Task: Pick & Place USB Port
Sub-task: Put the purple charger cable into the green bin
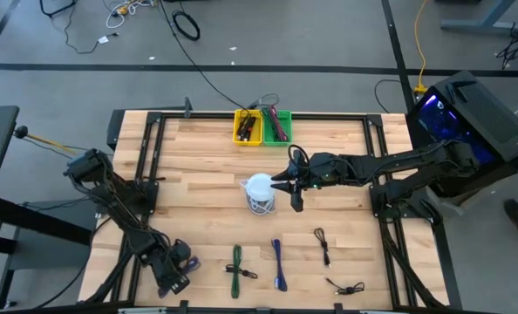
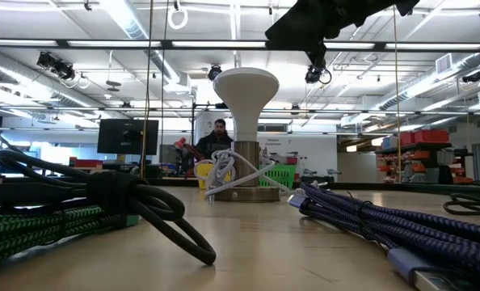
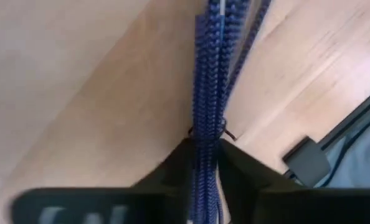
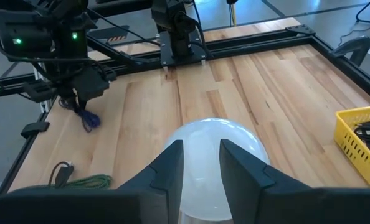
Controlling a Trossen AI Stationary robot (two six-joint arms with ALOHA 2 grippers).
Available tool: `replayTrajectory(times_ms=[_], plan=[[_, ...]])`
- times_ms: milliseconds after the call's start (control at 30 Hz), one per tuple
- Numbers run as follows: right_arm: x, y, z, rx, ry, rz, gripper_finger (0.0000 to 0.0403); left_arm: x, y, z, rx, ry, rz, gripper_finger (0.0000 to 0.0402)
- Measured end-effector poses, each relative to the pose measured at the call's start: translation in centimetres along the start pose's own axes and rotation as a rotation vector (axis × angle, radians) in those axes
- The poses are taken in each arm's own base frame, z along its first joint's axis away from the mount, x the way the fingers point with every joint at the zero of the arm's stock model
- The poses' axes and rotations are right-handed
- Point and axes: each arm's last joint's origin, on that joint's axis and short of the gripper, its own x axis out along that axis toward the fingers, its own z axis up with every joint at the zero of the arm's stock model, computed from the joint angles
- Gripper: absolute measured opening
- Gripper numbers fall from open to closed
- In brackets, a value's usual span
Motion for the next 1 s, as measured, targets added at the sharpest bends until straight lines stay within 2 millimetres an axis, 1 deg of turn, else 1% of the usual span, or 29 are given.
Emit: replayTrajectory(times_ms=[33, 67, 100, 200, 267, 433, 500, 600, 667, 833, 1000], plan=[[0.0, 0.0, 0.0, -0.001, 0.003, 0.0, 0.0107, 0.0, 0.0, 0.1, 0.021, -0.004, -0.003, 0.0042], [0.0, 0.0, 0.0, -0.001, 0.004, 0.0, 0.0107, -0.1, -0.1, 0.2, 0.036, -0.01, -0.007, 0.0025], [0.0, 0.0, 0.0, -0.001, 0.004, 0.0, 0.0107, -0.1, -0.2, 0.3, 0.043, -0.027, -0.018, 0.002], [0.0, 0.0, 0.0, -0.001, 0.004, 0.0, 0.0107, -0.1, -0.3, 0.8, 0.06, -0.054, -0.035, 0.0019], [0.0, 0.0, -0.1, -0.001, 0.005, -0.001, 0.0107, -0.4, -0.5, 1.1, 0.067, -0.068, -0.055, 0.0017], [0.0, 0.0, -0.1, -0.001, 0.006, -0.001, 0.0107, -2.5, -0.4, 2.6, 0.094, -0.234, -0.079, 0.0016], [0.0, 0.0, -0.1, -0.001, 0.006, -0.001, 0.0107, -3.7, -0.5, 3.1, 0.115, -0.284, -0.093, 0.0016], [0.0, 0.0, -0.1, -0.001, 0.006, -0.001, 0.0107, -5.6, 0.3, 3.8, 0.151, -0.342, -0.056, 0.0016], [0.0, 0.0, -0.1, -0.001, 0.005, -0.001, 0.0107, -7.2, 0.4, 4.4, 0.184, -0.412, -0.072, 0.0016], [0.0, 0.0, 0.0, -0.001, 0.001, 0.0, 0.0107, -12.0, 1.0, 5.8, 0.323, -0.7, -0.126, 0.0016], [0.0, 0.1, 0.4, -0.004, -0.039, 0.007, 0.0107, -16.8, 2.1, 7.1, 0.452, -1.03, -0.09, 0.0016]])
